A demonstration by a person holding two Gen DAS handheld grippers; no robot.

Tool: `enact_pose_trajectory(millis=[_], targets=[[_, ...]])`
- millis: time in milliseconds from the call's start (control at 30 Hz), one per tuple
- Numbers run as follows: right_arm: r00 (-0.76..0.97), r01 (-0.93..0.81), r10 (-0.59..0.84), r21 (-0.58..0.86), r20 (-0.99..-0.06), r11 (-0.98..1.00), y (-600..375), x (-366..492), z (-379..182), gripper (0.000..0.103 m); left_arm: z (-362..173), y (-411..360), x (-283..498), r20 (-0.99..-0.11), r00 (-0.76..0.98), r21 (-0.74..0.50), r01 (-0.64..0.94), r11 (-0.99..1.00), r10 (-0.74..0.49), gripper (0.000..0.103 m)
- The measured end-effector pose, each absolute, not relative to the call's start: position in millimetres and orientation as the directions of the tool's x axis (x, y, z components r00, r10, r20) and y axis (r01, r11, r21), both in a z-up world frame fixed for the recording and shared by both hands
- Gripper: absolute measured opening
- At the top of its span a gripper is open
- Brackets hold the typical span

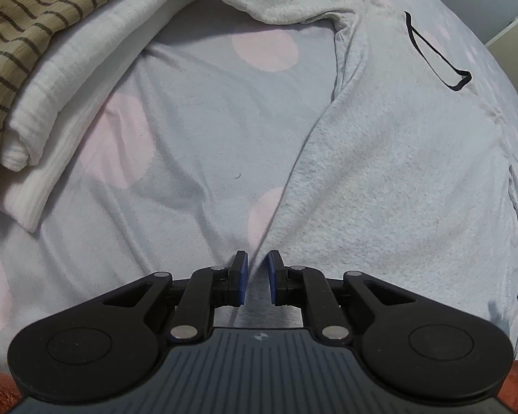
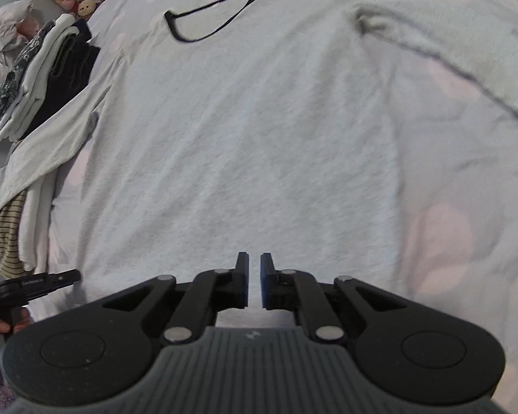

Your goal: Fold clothes

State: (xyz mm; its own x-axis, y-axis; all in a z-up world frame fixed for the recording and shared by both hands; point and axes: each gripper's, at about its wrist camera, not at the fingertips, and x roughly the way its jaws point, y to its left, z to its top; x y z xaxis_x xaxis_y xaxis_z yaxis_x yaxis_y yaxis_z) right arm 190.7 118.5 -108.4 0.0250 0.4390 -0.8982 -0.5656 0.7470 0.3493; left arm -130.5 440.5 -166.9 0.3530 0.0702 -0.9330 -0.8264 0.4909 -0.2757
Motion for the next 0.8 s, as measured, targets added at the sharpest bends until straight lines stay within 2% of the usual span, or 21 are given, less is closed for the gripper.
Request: enact_pose_trajectory(millis=[167, 367, 467, 533, 567, 800], targets=[[0.126, -0.534, 0.308, 0.197, -0.943, 0.822, 78, 214, -106, 0.01, -168, 436, -126, -0.931, 0.358, -0.27, -0.812, 0.517, 0.076, 0.014], [0.09, -0.483, 0.103, 0.047, -0.991, 0.874, 44, 229, -146, 0.013, -168, 436, -125, -0.932, 0.354, -0.266, -0.813, 0.519, 0.077, 0.014], [0.015, -0.478, 0.15, 0.124, -0.989, 0.87, 50, 226, -160, 0.016, -166, 435, -126, -0.933, 0.352, -0.264, -0.815, 0.515, 0.08, 0.014], [-0.022, -0.482, 0.213, 0.197, -0.977, 0.854, 57, 224, -159, 0.033, -167, 436, -127, -0.934, 0.348, -0.261, -0.819, 0.511, 0.079, 0.014], [-0.027, -0.493, 0.227, 0.211, -0.973, 0.844, 61, 221, -157, 0.036, -168, 436, -126, -0.935, 0.345, -0.259, -0.819, 0.511, 0.078, 0.014], [-0.041, -0.529, 0.27, 0.25, -0.962, 0.811, 80, 209, -153, 0.036, -169, 436, -125, -0.939, 0.336, -0.25, -0.818, 0.519, 0.078, 0.014]])
